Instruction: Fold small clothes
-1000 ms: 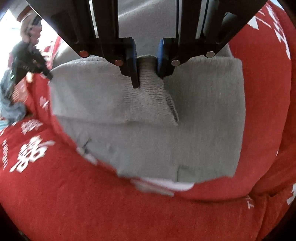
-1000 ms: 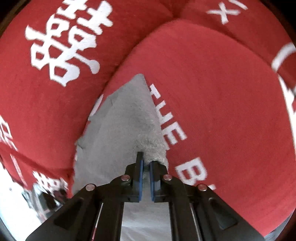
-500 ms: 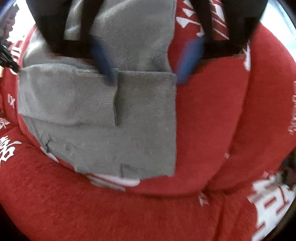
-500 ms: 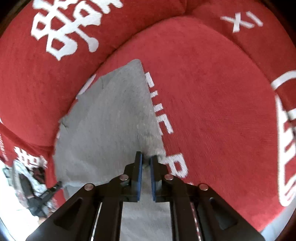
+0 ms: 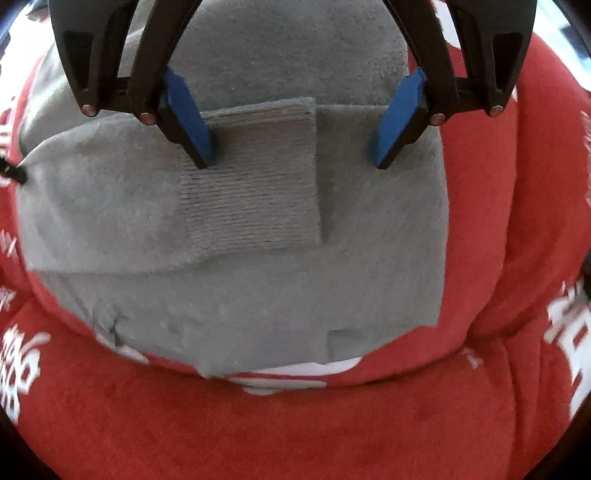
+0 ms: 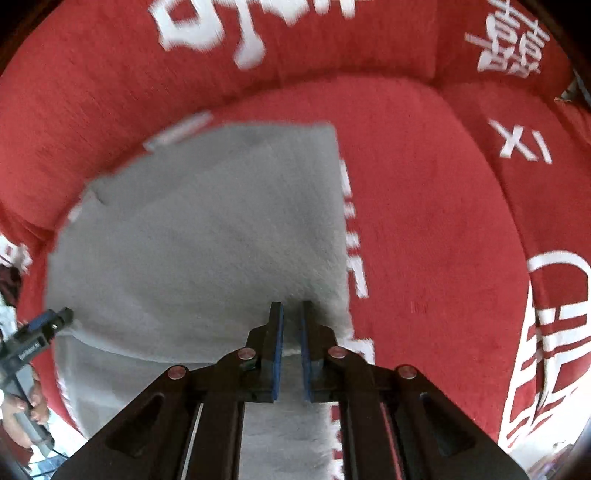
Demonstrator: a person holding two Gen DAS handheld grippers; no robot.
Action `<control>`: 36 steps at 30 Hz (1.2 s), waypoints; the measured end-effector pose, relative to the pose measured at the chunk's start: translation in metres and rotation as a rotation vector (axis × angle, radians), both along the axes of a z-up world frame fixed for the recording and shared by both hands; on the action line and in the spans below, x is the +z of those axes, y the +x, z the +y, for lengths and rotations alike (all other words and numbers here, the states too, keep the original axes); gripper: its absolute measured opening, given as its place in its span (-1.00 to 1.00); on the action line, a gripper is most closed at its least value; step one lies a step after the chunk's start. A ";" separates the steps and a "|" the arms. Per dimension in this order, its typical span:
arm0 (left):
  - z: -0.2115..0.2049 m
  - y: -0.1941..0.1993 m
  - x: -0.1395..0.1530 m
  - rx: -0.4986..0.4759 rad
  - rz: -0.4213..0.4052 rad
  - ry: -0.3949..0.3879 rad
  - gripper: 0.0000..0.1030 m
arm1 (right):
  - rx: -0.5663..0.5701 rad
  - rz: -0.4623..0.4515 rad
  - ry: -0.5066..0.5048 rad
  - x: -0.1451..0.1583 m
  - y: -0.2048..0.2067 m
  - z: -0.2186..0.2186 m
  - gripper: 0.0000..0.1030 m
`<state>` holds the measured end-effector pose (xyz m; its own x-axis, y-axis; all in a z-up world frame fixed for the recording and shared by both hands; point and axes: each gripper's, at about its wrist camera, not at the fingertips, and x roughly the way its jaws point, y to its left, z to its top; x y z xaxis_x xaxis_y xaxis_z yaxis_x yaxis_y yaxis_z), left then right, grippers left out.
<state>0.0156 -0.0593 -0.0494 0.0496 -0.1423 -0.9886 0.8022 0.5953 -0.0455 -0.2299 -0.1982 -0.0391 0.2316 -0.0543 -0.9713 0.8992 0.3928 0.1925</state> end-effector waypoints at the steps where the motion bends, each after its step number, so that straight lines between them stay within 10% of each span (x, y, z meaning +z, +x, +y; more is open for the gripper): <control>1: 0.002 0.002 0.001 0.000 -0.002 0.005 0.71 | 0.014 -0.004 -0.005 0.000 -0.002 0.001 -0.94; 36: 0.006 -0.055 0.043 -0.014 -0.036 0.155 0.71 | -0.092 -0.114 0.217 0.036 -0.031 0.033 -0.80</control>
<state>-0.0398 -0.0530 -0.0060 0.0841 0.0111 -0.9964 0.8098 0.5819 0.0748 -0.2610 -0.1650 -0.0034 0.3440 0.1266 -0.9304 0.8970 0.2486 0.3654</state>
